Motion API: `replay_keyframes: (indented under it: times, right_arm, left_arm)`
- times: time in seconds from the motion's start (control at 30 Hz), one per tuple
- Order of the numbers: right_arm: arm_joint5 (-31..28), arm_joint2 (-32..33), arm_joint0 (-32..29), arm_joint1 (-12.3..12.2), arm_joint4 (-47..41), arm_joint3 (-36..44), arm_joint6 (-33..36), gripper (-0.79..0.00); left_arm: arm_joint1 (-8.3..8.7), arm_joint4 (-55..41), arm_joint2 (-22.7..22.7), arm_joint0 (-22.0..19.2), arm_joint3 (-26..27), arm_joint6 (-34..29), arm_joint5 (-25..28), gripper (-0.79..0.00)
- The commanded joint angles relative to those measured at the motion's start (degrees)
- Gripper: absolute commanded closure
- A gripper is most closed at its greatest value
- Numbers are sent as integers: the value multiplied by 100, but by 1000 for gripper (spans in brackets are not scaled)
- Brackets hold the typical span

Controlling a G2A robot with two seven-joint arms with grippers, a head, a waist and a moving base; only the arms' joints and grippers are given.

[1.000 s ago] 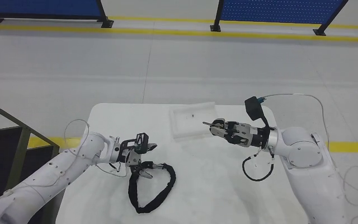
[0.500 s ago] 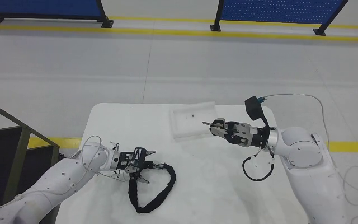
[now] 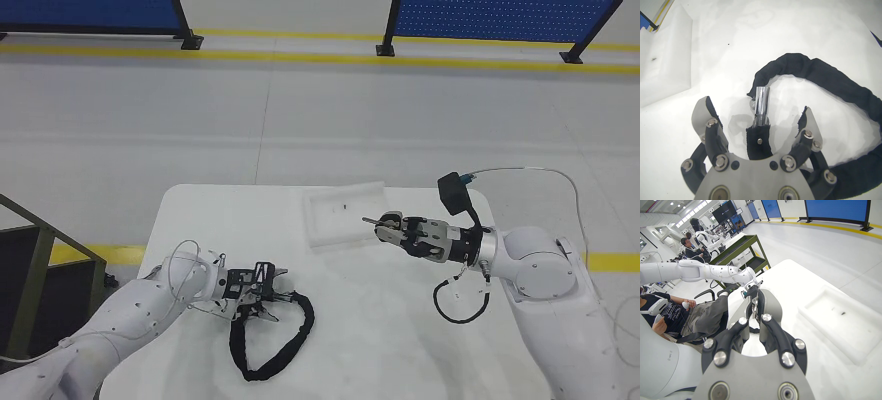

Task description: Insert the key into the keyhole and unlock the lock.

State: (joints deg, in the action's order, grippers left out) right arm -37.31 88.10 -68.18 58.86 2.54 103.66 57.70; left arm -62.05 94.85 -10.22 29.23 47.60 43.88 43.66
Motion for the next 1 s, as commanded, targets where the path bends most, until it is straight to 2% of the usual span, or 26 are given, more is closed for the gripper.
replay_keyframes:
  times: [0.0,0.07,0.2,0.23,0.27,0.47,0.63,0.8,0.97]
  right_arm:
    - [0,0,0,0,0,0,0,0]
    - [0,0,0,0,0,0,0,0]
    - [0,0,0,0,0,0,0,0]
    - [0,0,0,0,0,0,0,0]
    - [0,0,0,0,0,0,0,0]
    - [0,0,0,0,0,0,0,0]
    - [0,0,0,0,0,0,0,0]
    - [0,0,0,0,0,0,0,0]
    - [0,0,0,0,0,0,0,0]
  left_arm:
    - [-51,59,-8,3,-76,11,-32,-388]
    - [-103,89,-16,15,-145,34,-30,-357]
    - [-211,123,-49,18,-307,5,-45,-222]
    - [-238,93,-67,25,-352,11,-34,-92]
    - [-264,71,-85,22,-399,24,-24,0]
    - [-377,122,-139,-19,-562,153,86,0]
    - [-383,102,-220,-39,-581,554,263,0]
    - [-296,-6,-372,-55,-455,1152,477,0]
    - [-79,-466,-547,-24,123,1219,456,0]
